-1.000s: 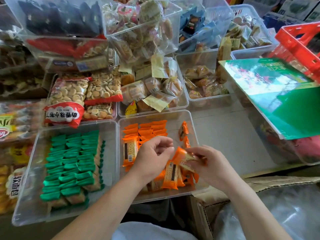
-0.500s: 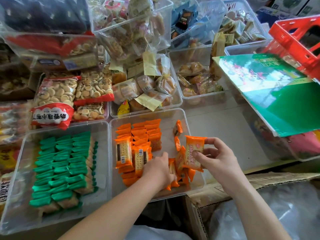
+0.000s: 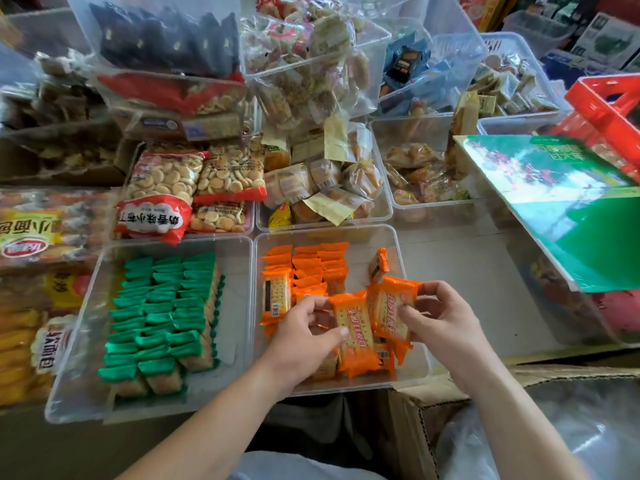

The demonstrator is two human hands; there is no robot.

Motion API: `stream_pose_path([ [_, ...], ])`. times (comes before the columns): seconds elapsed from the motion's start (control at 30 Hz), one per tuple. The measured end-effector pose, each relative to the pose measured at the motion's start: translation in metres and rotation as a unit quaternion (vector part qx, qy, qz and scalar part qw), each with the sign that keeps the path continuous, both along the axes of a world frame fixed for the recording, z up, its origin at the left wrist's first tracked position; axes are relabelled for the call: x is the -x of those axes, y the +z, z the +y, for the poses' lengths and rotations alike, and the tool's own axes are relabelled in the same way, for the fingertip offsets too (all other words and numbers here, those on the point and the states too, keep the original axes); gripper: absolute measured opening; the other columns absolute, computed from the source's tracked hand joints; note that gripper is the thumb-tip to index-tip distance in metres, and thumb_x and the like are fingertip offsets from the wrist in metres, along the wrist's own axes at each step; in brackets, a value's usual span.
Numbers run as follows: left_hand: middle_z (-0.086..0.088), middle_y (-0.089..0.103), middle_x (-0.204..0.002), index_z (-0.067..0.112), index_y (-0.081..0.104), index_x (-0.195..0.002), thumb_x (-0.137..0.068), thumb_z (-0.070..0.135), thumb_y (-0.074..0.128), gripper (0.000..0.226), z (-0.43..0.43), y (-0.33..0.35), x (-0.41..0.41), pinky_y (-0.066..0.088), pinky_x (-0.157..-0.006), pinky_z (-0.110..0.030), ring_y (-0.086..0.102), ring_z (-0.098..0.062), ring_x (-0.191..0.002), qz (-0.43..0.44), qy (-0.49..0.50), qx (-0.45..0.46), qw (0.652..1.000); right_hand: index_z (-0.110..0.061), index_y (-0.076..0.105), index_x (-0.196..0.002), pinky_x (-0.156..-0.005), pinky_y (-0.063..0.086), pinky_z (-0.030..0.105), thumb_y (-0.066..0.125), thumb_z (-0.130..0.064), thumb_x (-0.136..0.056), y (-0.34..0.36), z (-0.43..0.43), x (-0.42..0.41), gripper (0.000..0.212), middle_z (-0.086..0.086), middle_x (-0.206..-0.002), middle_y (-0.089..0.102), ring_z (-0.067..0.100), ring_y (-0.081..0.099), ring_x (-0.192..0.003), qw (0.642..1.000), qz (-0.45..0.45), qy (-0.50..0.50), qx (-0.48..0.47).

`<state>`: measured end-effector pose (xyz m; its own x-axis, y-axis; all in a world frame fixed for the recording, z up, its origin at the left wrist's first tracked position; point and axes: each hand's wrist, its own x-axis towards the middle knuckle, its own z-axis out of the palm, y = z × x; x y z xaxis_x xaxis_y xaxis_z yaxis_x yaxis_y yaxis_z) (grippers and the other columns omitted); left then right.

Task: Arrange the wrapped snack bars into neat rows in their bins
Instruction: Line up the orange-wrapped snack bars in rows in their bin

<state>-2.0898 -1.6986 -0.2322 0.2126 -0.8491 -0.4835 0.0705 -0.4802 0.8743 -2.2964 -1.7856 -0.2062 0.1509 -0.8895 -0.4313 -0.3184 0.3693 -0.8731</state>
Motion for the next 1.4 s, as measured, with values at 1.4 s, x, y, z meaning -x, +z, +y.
stream_pose_path([
  [1.4, 0.010, 0.077, -0.111, 0.027, 0.067, -0.122, -0.094, 0.014, 0.077, 0.032, -0.014, 0.014, 0.007, 0.058, -0.092, -0.023, 0.071, -0.003, -0.105, -0.029, -0.019, 0.088, 0.996, -0.029, 0.063, -0.127, -0.092, 0.061, 0.052, 0.082, -0.012, -0.087, -0.003, 0.000, -0.026, 0.047, 0.001, -0.112, 0.075, 0.024, 0.075, -0.102, 0.984, -0.077, 0.157, -0.046],
])
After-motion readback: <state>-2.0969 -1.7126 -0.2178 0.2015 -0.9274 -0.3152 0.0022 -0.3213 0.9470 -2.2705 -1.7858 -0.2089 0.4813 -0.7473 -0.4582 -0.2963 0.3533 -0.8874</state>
